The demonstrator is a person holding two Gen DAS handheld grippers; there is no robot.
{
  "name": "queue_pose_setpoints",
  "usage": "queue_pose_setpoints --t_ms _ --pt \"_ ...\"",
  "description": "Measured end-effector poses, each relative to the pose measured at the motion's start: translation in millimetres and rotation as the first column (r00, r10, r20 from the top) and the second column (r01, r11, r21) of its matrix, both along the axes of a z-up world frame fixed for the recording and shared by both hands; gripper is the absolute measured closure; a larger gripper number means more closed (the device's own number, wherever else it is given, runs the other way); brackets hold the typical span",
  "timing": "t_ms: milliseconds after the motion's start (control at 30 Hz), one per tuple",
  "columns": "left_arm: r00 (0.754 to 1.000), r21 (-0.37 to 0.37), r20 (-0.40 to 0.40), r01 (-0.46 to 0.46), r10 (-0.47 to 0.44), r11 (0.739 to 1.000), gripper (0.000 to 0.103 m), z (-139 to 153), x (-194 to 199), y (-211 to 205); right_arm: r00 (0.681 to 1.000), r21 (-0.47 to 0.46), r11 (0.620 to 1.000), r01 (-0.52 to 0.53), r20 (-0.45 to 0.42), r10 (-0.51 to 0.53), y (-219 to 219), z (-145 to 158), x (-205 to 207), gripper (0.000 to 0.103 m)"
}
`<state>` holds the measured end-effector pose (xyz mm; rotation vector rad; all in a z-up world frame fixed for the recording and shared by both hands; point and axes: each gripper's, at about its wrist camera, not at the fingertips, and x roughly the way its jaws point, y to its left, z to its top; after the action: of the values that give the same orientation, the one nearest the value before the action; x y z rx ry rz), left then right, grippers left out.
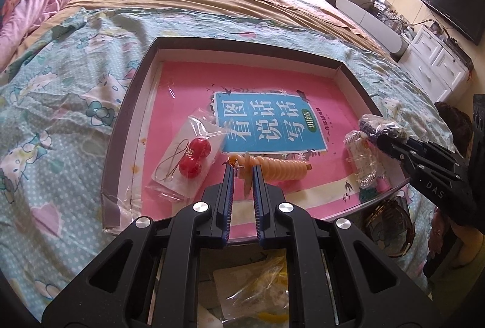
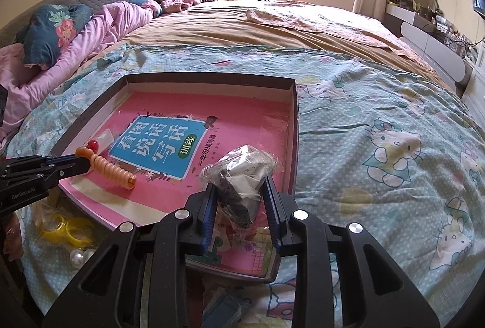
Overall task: Organize jewelry
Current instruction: 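Carry the hair tie and bag into the box and open both tools, then withdraw both tools from the box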
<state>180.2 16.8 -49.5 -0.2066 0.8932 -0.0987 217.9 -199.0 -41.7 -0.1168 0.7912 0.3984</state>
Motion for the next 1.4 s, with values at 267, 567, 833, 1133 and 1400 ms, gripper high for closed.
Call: queue_pose_setpoints --t_ms 267,567,833,1133,1400 --pt "1.000 -0.003 -0.002 -0.002 0.002 1.000 0.097 -0.8 -0.1 -0.5 0.999 0.027 1.000 0.013 -0.043 -0.012 -6.5 -2.3 -3.8 0.068" --pt "1.000 -0.005 -0.003 -0.008 0.008 1.000 0.083 2.1 -4.3 1.7 1.000 0.069 0.998 0.015 0.003 -0.016 -16.1 22.2 -25.0 0.040" --pt "0.999 -0.018 0.025 -0.020 0.021 1.000 0.063 18.0 -14.5 4.8 0.999 0.089 0.996 0.012 0.044 -0.016 -24.6 46.0 -43.5 0.032" --pt "0.996 -0.023 0.070 -0.059 0.060 0.998 0.010 44.6 -31.6 11.0 0.997 0.111 0.994 0.009 0.077 -0.018 -31.0 65.1 -57.6 0.028" --pt "0.990 -0.030 0.114 -0.084 0.087 0.996 0.009 66.6 -49.4 17.4 0.992 0.123 0.992 0.007 0.123 -0.022 -35.2 82.2 -73.3 0.021"
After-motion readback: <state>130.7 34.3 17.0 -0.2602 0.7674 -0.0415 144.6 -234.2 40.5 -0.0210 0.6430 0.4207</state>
